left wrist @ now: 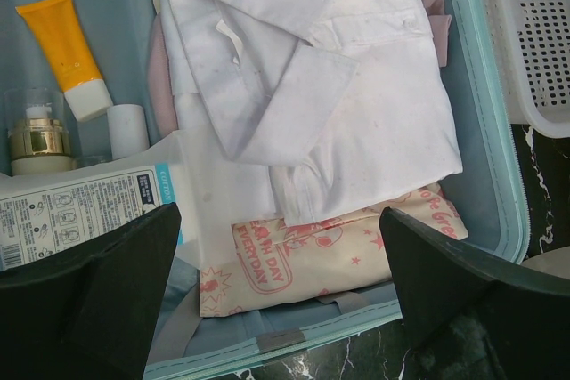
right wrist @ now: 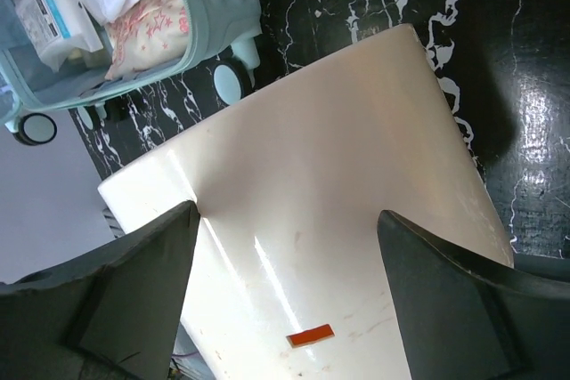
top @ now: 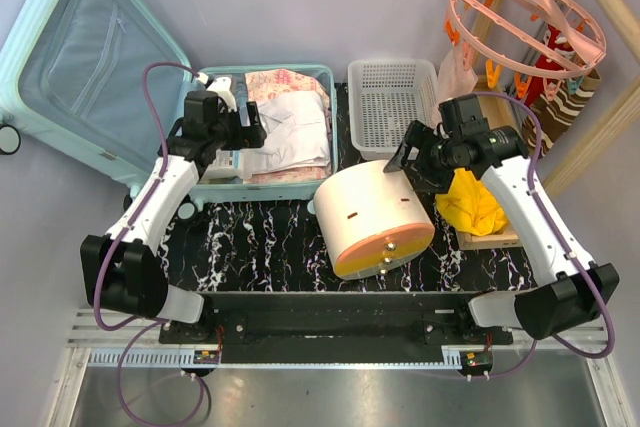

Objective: Open, take out, and arrange the luggage
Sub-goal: Move the storage box to the center of the board, then pick up the clothes from the luggage.

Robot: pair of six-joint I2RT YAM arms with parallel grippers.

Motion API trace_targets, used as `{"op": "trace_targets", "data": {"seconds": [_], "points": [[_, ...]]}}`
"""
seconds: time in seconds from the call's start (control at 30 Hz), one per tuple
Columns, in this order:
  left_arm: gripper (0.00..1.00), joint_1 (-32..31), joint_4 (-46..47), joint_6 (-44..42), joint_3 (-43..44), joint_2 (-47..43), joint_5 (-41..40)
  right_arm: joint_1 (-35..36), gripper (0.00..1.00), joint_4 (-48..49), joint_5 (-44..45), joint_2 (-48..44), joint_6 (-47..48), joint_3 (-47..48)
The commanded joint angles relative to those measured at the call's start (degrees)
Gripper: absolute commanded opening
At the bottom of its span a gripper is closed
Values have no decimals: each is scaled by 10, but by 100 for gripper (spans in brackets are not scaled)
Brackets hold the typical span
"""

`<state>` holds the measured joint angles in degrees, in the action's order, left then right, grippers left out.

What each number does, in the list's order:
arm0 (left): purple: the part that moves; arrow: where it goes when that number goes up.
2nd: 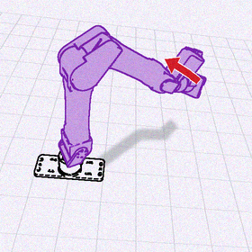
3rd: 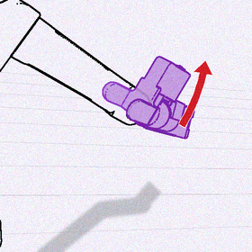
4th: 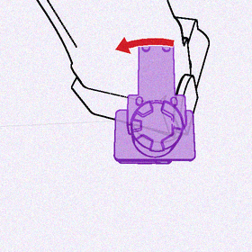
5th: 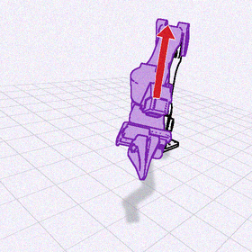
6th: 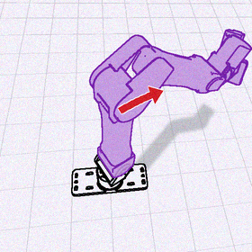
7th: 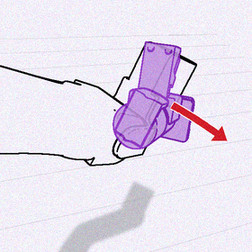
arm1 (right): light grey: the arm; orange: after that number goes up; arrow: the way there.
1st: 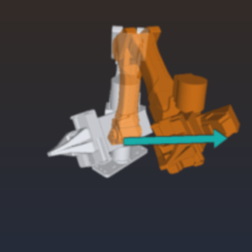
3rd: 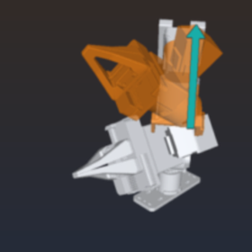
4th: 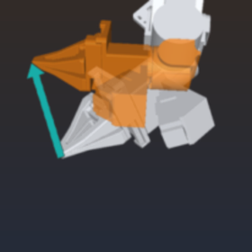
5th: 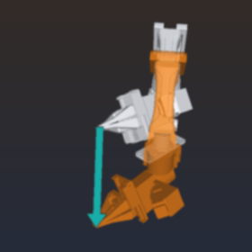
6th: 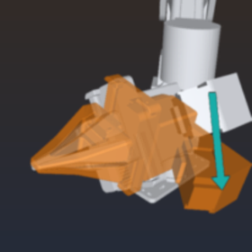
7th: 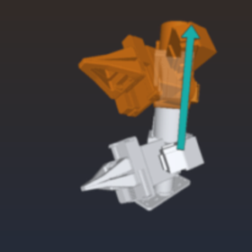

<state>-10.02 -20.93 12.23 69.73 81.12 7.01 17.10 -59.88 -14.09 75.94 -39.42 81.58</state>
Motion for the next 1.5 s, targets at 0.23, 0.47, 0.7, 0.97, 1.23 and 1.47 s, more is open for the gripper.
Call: {"op": "trace_targets", "data": {"seconds": [0.23, 0.47, 0.7, 0.97, 1.23, 1.47], "points": [[99, 1, 21, -11, 15, 11, -9, 73, 86, -38, 72, 40, 107, 126], [99, 2, 10, -21, 43, 26, -23, 71, 91, 31, 175, 135, 264, 303], [99, 1, 4, -23, 82, 49, -18, 34, 87, 69, 48, 346, 326, 491], [99, 2, -3, -29, 117, 90, -19, -18, 81, 56, -141, 552, 331, 735], [99, 3, -16, -31, 141, 131, -11, -40, 80, 47, -230, 592, 335, 682], [98, 18, -17, -12, 172, 186, 33, -30, 75, 48, -251, 619, 324, 684]]}}
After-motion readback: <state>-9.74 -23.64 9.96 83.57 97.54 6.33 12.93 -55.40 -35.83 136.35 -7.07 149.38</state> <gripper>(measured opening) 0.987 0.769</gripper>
